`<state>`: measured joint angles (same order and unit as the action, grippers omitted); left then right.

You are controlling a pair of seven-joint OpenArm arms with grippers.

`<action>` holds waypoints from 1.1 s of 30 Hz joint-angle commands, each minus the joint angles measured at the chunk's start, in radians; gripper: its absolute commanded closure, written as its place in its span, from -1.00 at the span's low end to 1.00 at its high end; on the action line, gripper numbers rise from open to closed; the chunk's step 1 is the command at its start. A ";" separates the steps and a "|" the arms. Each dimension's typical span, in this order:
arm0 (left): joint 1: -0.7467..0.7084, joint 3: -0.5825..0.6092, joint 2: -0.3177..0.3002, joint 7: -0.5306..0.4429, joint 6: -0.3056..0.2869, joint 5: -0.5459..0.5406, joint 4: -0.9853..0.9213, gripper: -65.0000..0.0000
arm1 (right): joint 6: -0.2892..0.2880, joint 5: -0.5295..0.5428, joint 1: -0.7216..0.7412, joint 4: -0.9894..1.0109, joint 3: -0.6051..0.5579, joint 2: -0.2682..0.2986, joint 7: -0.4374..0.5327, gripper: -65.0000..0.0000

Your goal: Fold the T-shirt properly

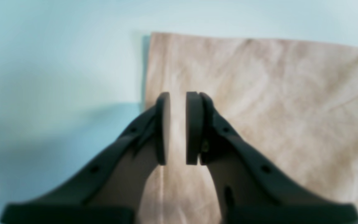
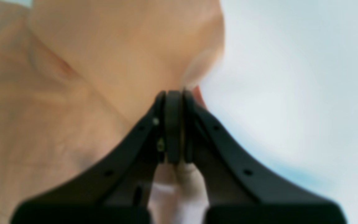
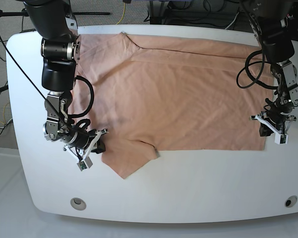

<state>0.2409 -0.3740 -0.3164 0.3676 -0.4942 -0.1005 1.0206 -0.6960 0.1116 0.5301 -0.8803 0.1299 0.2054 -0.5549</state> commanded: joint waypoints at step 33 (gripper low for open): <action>-0.021 -0.058 -0.020 0.020 -0.008 -0.014 0.181 0.48 | -0.002 0.006 -0.047 -0.175 0.015 0.005 -0.077 0.98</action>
<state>0.2085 -0.4118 -0.3130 0.4179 -0.5022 -0.0914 1.1824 -0.6968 0.1040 0.4572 -1.0328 0.1425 0.2016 -0.6617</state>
